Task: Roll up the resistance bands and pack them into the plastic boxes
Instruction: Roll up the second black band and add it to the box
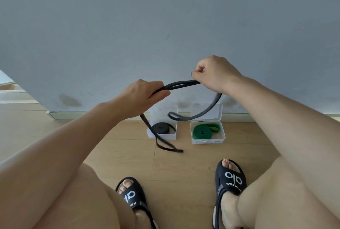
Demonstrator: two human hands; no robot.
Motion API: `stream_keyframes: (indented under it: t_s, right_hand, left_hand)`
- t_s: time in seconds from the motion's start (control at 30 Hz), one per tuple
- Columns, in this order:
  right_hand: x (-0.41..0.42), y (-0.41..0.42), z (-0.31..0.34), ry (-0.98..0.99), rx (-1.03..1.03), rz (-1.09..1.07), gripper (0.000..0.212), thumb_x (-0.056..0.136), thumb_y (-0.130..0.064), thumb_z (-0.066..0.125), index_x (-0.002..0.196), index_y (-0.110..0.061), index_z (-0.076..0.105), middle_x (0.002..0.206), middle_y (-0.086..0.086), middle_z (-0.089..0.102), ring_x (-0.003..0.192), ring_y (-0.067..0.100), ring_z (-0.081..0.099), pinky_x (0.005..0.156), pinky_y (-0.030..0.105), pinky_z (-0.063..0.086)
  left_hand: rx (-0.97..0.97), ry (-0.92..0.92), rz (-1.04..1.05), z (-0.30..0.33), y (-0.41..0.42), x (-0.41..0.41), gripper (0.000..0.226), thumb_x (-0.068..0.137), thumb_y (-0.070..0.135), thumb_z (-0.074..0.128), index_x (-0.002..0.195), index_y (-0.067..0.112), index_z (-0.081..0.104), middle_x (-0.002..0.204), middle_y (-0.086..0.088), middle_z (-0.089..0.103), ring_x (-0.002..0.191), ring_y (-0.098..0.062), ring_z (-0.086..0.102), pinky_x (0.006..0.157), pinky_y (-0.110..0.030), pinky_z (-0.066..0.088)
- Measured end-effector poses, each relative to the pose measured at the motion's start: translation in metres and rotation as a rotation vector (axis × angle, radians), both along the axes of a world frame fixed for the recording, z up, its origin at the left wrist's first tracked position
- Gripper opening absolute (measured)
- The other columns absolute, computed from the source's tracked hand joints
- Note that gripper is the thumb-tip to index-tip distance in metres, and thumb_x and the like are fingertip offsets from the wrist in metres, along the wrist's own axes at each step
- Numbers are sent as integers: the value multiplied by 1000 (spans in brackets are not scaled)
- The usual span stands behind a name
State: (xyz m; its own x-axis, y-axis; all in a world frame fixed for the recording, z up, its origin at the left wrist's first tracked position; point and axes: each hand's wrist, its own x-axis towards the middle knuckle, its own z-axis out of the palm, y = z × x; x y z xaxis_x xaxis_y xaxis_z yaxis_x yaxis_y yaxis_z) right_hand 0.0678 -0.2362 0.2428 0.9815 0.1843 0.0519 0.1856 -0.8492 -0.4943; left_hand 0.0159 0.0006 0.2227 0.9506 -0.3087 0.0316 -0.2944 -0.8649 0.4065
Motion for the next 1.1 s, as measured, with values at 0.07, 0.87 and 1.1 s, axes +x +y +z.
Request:
stream_keyframes:
  t_s: [0.07,0.87,1.1]
  right_hand:
    - [0,1,-4,49,20,5,32,97,-33,55,85,-4,64,72,5,62,69,25,54,65,33,41]
    - [-11,0,-3,288,115,209,35,100,-44,62,94,-10,70,49,-5,40,42,15,32,45,24,31]
    - [-3,-29,-5,185,-29,138,38,99,-44,61,85,-10,69,56,-1,47,52,16,41,55,30,32]
  left_hand:
    - [-102,-17,22,3,-2,-2,40,102,42,52,68,22,42,54,6,41,51,-19,43,55,-34,40]
    - [-34,158,-47,0,-11,-8,41,102,48,50,71,20,52,54,1,60,48,-8,57,60,-31,49]
    - [151,228,-18,-5,16,-11,49,101,57,46,73,18,52,56,-2,66,51,-12,62,62,-35,52]
